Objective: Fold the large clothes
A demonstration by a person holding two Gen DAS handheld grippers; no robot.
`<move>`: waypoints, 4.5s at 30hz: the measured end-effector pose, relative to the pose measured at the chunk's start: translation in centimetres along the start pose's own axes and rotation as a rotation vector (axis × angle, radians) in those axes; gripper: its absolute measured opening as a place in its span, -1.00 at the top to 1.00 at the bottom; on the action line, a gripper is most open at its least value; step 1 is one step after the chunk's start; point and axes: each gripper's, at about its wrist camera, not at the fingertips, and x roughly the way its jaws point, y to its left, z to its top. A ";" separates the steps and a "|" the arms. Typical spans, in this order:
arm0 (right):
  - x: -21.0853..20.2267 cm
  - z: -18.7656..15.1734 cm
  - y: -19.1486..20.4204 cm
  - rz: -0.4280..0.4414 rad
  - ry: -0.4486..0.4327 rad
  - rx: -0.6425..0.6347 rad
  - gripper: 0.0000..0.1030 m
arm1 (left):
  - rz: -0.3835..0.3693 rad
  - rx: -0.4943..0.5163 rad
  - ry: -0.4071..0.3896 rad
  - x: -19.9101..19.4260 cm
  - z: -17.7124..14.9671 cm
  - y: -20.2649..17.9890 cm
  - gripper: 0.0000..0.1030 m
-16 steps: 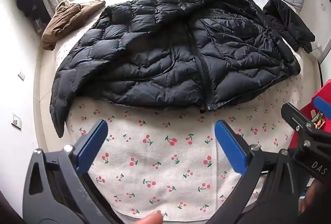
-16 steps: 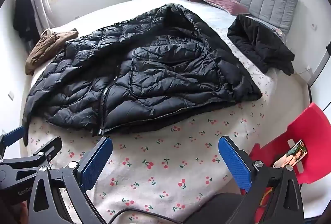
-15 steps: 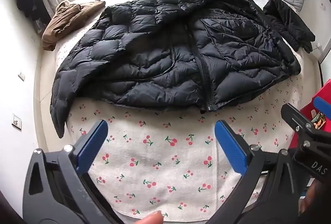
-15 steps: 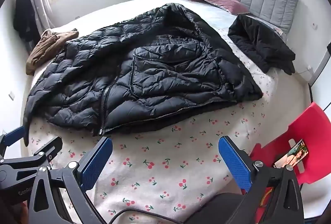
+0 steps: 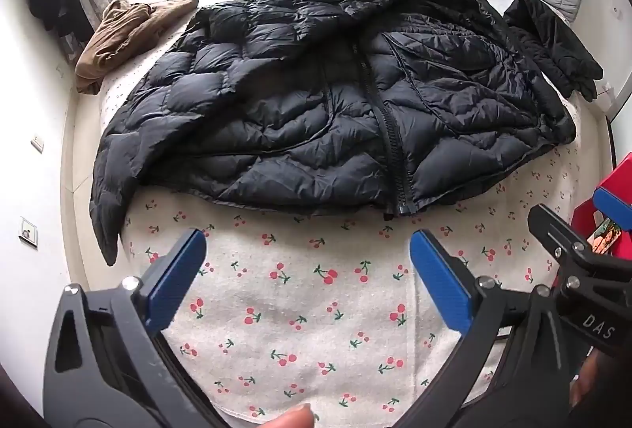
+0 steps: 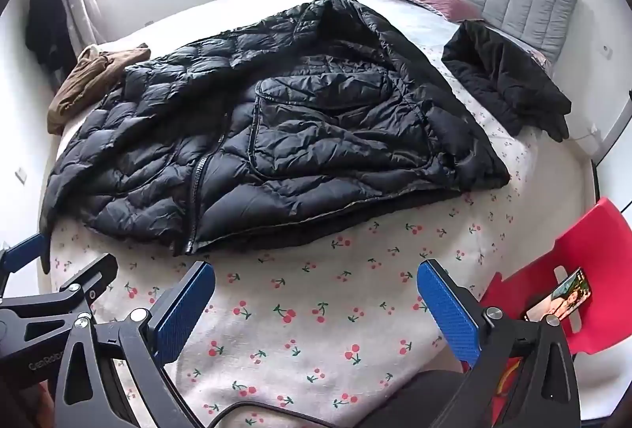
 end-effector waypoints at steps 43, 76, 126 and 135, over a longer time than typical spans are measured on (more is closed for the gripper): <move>0.1 0.1 0.4 -0.006 0.005 -0.008 -1.00 | -0.002 0.003 0.019 0.4 0.0 0.5 -1.00; 0.4 -0.1 0.4 -0.007 0.009 -0.009 -1.00 | 0.002 0.005 0.020 0.4 0.1 0.4 -1.00; 7.9 6.2 -10.5 0.314 0.097 -0.048 -1.00 | -0.138 -0.003 0.056 4.1 3.6 9.6 -1.00; 14.6 7.7 -17.1 0.371 0.228 0.158 -1.00 | -0.250 -0.177 0.135 8.0 3.9 14.5 -0.94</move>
